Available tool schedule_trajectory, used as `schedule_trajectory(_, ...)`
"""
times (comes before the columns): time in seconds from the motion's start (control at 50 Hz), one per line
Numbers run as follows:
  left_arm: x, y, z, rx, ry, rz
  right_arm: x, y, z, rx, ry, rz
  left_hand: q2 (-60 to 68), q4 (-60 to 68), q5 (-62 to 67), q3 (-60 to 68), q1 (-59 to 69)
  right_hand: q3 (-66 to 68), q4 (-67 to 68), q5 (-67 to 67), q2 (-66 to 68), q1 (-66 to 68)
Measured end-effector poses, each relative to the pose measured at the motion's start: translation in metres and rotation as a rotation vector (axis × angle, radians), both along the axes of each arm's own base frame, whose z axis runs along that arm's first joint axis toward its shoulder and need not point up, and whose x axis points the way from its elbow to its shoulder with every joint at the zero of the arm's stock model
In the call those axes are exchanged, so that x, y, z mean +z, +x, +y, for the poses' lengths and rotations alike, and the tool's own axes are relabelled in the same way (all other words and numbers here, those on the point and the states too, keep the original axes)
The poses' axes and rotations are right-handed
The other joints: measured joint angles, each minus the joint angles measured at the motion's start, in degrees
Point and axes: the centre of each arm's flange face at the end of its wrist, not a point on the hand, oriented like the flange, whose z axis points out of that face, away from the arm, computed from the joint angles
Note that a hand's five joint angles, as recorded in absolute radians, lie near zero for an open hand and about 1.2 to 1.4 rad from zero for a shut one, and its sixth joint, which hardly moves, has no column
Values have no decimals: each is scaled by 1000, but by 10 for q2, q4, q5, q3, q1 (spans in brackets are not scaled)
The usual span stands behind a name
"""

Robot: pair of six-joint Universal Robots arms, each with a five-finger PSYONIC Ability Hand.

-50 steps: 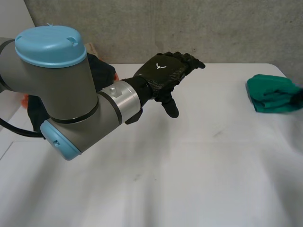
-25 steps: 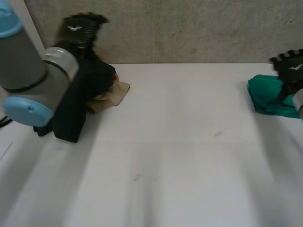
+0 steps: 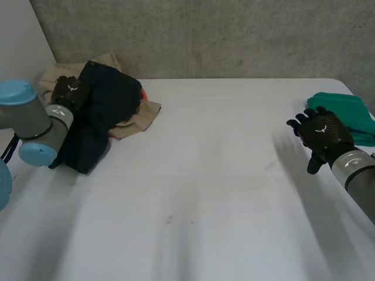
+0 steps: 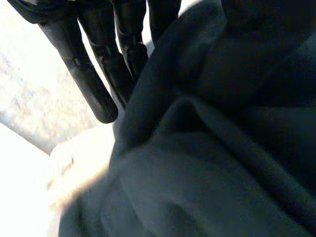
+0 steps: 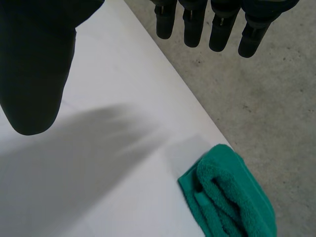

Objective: Fold the laundry.

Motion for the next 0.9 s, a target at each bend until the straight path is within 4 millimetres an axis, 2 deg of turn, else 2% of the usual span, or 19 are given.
schedule_trajectory(0.02, 0, 0, 0, 0, 0, 0, 0, 0, 0, 0, 0, 0, 0, 0, 0, 0, 0, 0, 0, 0, 0, 0)
schedule_trajectory(0.04, 10, -5, 4, -6, -18, 12, 0, -1, 0, -3, 1, 0, 0, 0, 0, 0, 0, 0, 0, 0, 0, 0)
schedule_trajectory(0.12, 59, -26, 28, -32, -102, 88, 3, -3, 0, -12, -8, 1, 24, 25, 28, 25, 42, 0, 0, 0, 0, 0)
schedule_trajectory(0.16, 88, -40, 49, -68, -152, 147, 8, -3, 0, -15, -22, 0, 24, 25, 28, 25, 42, 0, 0, 0, 0, 0)
schedule_trajectory(0.18, 96, -44, 55, -81, -163, 162, 9, -3, 1, -16, -27, -1, 24, 25, 28, 25, 42, 0, 0, 0, 0, 0)
schedule_trajectory(0.22, 117, -59, 79, -140, -189, 216, 15, -4, 1, -18, -45, -3, 24, 25, 28, 25, 42, 0, 0, 0, 0, 0)
schedule_trajectory(0.24, 129, -71, 98, -193, -198, 251, 19, -4, 1, -19, -57, -5, 24, 25, 28, 25, 44, 0, 0, 0, 0, 0)
schedule_trajectory(0.32, 145, -107, 153, -373, -169, 323, 35, -4, 3, -22, -100, -20, 25, 25, 28, 25, 45, 0, 0, 0, 0, 0)
schedule_trajectory(0.38, 142, -127, 185, -480, -122, 341, 41, -4, 4, -24, -117, -32, 25, 25, 29, 25, 47, 0, 0, 0, 0, 0)
schedule_trajectory(0.42, 130, -145, 215, -578, -51, 337, 47, -5, 4, -26, -129, -51, 25, 26, 33, 26, 47, 0, 0, 0, 0, 0)
schedule_trajectory(0.48, 104, -165, 252, -680, 64, 309, 52, -5, 4, -30, -133, -76, 25, 27, 33, 26, 47, 0, 0, 0, 0, 0)
schedule_trajectory(0.54, 74, -177, 280, -740, 185, 264, 54, -8, 2, -40, -133, -90, 25, 27, 33, 26, 47, 0, 0, 0, 0, 0)
schedule_trajectory(0.58, 59, -181, 293, -761, 248, 235, 54, -11, 0, -49, -133, -95, -43, -34, -16, -31, 1, 0, 0, 0, 0, 0)
schedule_trajectory(0.6, 46, -183, 302, -772, 299, 209, 55, -14, -1, -57, -133, -97, -208, -197, -177, -204, -183, 0, 0, 0, 0, 0)
schedule_trajectory(0.62, 44, -183, 304, -774, 311, 203, 55, -15, -2, -60, -134, -97, -220, -209, -189, -204, -197, 0, 0, 0, 0, 0)
schedule_trajectory(0.64, 36, -183, 310, -779, 343, 183, 55, -17, -4, -67, -136, -98, -359, -350, -330, -352, -347, 0, 0, 0, 0, 0)
schedule_trajectory(0.68, 28, -183, 317, -782, 381, 154, 56, -21, -7, -76, -139, -98, -442, -447, -427, -436, -410, 0, 0, 0, 0, 0)
schedule_trajectory(0.76, 31, -180, 319, -768, 391, 124, 59, -24, -10, -85, -140, -95, -460, -467, -450, -455, -410, 0, 0, 0, 0, 0)
schedule_trajectory(0.9, 57, -163, 310, -650, 329, 132, 65, -24, -8, -58, -84, -87, -460, -467, -450, -455, -410, 0, 0, 0, 0, 0)
